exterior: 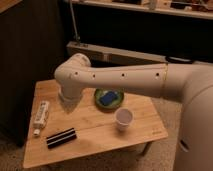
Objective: Move the arm in a circular motion
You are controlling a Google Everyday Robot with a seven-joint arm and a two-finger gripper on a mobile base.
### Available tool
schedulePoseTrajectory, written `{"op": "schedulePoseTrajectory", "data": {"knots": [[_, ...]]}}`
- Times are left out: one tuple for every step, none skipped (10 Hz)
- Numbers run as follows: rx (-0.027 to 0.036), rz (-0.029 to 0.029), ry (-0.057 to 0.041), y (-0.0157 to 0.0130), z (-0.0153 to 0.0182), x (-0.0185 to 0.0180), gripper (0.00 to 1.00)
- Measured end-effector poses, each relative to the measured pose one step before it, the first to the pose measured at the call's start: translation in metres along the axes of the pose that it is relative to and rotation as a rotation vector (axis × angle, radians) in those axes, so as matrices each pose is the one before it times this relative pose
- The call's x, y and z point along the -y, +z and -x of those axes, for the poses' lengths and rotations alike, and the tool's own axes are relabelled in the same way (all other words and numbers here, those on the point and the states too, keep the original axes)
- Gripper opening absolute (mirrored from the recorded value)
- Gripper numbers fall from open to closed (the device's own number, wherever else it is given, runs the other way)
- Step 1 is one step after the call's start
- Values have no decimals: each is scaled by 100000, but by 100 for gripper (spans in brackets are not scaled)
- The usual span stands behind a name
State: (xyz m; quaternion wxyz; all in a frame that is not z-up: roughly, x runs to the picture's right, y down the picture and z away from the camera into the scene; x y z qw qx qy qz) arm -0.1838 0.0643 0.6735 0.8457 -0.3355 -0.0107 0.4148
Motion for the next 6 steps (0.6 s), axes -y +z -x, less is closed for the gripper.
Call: {"op": "schedulePoseTrajectory", "data": {"knots": [[1462, -27, 547, 80, 968, 1214, 0], [2447, 230, 1437, 124, 1602, 2519, 0], [1366, -227, 1599, 169, 1140, 2209, 0], [1172, -375, 1756, 135, 877, 1796, 0], [1937, -792, 3979, 42, 878, 2940, 0], [1614, -343, 3567, -64, 232, 2005, 0]]}}
